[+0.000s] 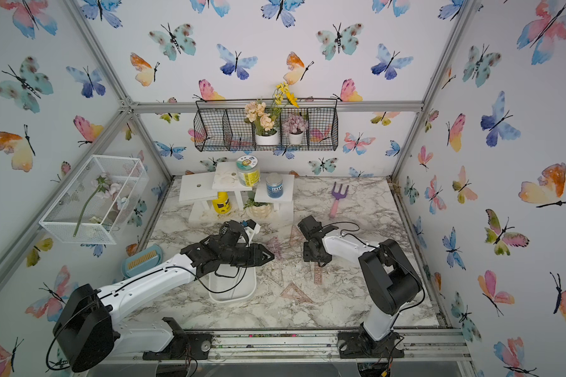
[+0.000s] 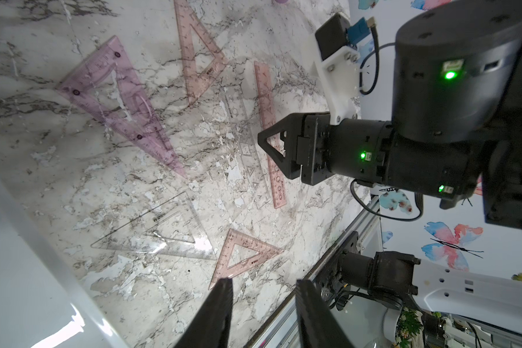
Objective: Put the scattered rulers into the storage box
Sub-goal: Pick up the ruler from the center of the board.
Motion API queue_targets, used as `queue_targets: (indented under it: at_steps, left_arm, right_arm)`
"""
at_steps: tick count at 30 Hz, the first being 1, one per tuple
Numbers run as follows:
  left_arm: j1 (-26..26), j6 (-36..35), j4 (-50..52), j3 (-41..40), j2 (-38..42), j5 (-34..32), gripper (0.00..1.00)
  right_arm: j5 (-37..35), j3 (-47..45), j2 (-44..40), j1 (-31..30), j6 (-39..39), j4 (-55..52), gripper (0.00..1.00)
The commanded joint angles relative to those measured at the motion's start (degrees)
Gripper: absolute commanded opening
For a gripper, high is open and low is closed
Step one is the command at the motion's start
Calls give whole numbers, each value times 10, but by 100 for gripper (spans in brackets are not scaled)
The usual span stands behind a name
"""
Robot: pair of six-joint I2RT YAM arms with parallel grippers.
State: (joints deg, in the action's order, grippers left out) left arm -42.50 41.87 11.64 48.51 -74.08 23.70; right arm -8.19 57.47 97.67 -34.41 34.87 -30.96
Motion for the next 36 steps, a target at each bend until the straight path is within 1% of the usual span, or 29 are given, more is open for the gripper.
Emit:
queue_targets:
  at_steps: [1, 17, 36]
  left_arm:
    - [-4, 1, -5, -7, 12, 13, 40]
    - [-3, -1, -4, -8, 12, 13, 40]
    - [-4, -2, 0, -10, 11, 12, 39]
  right_arm:
    - [-19, -10, 12, 3, -3, -10, 53]
    - [-24, -18, 19, 3, -2, -4, 53]
    - [-3, -44, 31, 4, -4, 28, 53]
